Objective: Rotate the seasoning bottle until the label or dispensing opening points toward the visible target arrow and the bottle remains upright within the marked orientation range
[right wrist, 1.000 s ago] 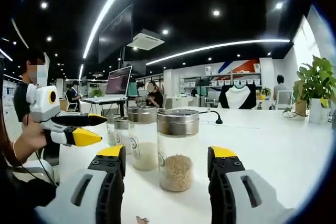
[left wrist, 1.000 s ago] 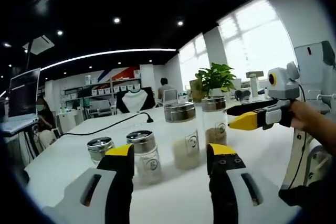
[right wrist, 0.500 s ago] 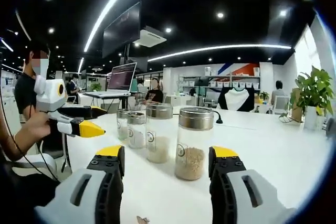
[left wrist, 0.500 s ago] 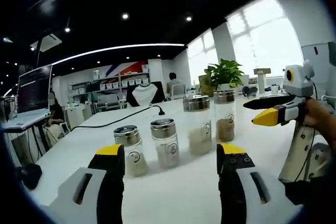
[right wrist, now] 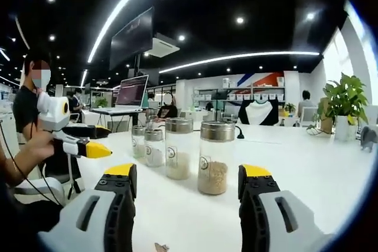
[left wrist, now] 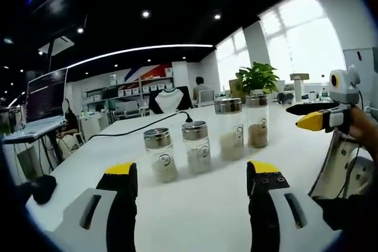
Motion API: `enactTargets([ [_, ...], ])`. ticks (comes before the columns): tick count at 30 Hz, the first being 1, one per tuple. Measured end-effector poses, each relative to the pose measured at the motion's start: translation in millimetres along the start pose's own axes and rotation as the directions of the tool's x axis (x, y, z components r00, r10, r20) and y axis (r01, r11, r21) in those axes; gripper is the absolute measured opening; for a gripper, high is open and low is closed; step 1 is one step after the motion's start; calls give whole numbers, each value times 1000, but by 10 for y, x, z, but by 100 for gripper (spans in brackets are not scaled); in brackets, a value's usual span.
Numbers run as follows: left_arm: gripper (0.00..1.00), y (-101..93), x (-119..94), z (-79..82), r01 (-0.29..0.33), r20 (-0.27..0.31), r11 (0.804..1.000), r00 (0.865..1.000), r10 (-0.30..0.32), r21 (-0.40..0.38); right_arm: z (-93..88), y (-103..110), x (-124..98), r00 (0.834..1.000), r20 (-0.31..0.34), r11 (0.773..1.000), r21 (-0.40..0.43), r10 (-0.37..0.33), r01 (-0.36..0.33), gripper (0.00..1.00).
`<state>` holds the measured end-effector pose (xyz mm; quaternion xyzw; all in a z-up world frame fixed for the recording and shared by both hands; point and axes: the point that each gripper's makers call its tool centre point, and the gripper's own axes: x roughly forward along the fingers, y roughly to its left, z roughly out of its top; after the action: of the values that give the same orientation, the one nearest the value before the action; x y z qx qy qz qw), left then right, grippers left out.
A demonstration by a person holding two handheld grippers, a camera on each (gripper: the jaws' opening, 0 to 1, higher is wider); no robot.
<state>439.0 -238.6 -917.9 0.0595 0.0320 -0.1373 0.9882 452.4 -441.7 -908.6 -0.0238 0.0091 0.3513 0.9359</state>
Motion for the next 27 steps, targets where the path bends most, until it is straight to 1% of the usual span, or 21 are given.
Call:
enactTargets([
  [1, 80, 9, -4, 6, -3, 3, 1000, 1000, 3, -1, 0, 10, 3, 1000, 3, 1000, 3, 5, -5, 70],
  [2, 80, 15, -8, 10, -4, 3, 1000, 1000, 4, -2, 24, 30, 4, 1000, 22, 1000, 29, 11, -11, 69],
  [3, 80, 23, -10, 14, -6, 6, 1000, 1000, 6, -5, 25, 33, 0, 1000, 22, 999, 33, 13, -13, 68],
  [9, 80, 76, -27, 22, -18, 10, 1000, 1000, 18, -9, 17, 70, -3, 1000, 14, 999, 27, 20, -20, 68],
  [14, 79, 54, -64, 9, -10, 10, 1000, 1000, 10, -6, -10, 94, -11, 1000, 3, 999, 27, 23, -23, 68],
  [15, 77, 46, -70, -2, -7, 2, 1000, 1000, 7, -4, -7, 101, -22, 1000, 5, 999, 28, 24, -24, 68],
  [19, 76, 31, -102, 7, -6, -5, 999, 1000, 7, 39, 26, 101, -56, 1000, 19, 999, 30, 20, -20, 68],
  [21, 76, 29, -112, 26, -1, -2, 999, 1000, 2, 35, 70, 91, -84, 999, 36, 999, 34, 10, -12, 68],
  [27, 75, 49, -124, 75, -3, 11, 1000, 1000, 3, 24, 142, 73, -113, 999, 52, 1000, 27, 1, -3, 67],
])
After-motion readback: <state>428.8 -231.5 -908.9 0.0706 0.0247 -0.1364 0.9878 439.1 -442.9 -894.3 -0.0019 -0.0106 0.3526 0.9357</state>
